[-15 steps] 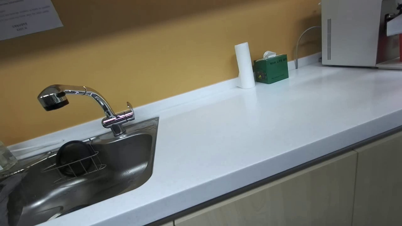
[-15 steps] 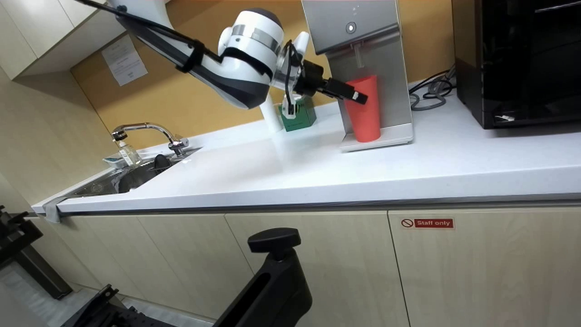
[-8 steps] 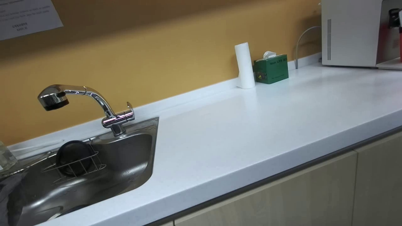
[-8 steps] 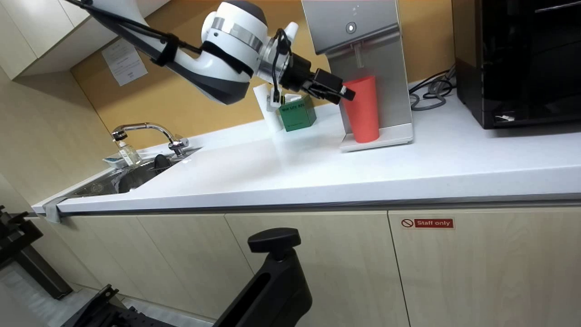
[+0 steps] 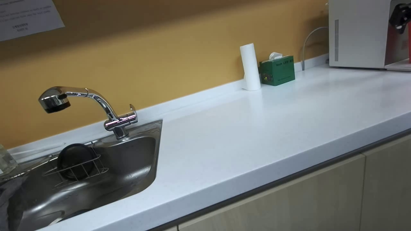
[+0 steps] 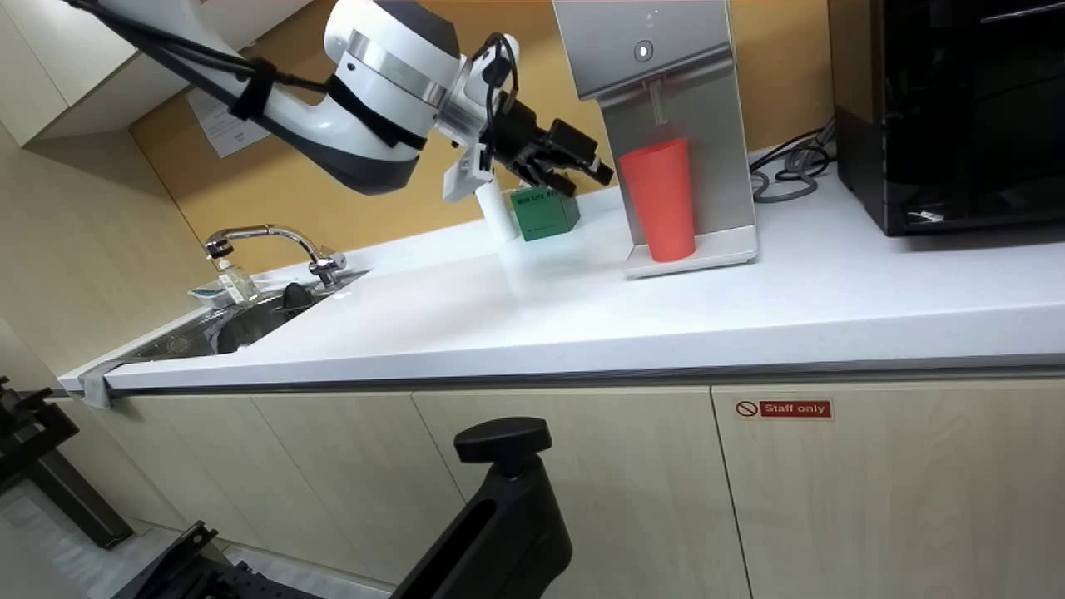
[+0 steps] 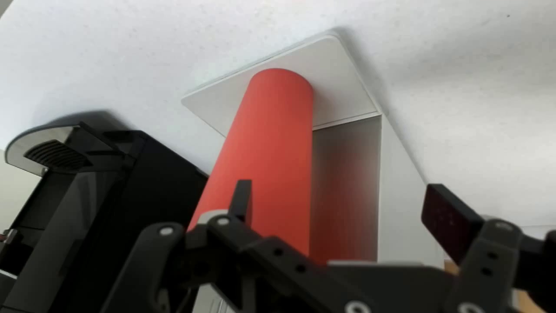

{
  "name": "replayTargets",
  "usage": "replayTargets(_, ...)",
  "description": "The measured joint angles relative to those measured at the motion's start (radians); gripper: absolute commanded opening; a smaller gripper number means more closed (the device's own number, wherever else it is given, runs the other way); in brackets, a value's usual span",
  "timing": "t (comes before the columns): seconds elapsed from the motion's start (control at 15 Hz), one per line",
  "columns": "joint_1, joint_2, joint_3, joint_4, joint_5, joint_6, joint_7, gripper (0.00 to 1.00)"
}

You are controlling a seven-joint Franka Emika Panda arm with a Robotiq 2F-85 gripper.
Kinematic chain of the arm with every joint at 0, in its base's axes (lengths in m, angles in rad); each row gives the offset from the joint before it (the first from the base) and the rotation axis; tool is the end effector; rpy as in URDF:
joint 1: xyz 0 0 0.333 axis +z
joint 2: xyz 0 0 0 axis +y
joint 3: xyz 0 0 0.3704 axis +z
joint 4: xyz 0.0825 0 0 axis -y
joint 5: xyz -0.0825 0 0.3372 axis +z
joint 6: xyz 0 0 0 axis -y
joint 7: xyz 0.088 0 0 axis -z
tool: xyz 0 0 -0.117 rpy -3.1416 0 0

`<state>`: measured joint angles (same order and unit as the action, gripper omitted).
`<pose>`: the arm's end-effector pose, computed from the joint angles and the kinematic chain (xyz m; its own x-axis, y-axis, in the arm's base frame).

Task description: Put the orange cup on the drip tray of the dispenser

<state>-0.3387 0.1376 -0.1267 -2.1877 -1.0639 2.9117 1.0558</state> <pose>0.5174 -0.1992 0.4465 0.6846 -0.3339 0.6479 -0.5551 -0.8149 0.1667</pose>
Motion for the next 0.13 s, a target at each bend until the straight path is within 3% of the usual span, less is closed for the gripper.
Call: replayTargets(0.13,-0.007,-0.033,0.001,-0.037,0.037,0.048,-0.079,1.0)
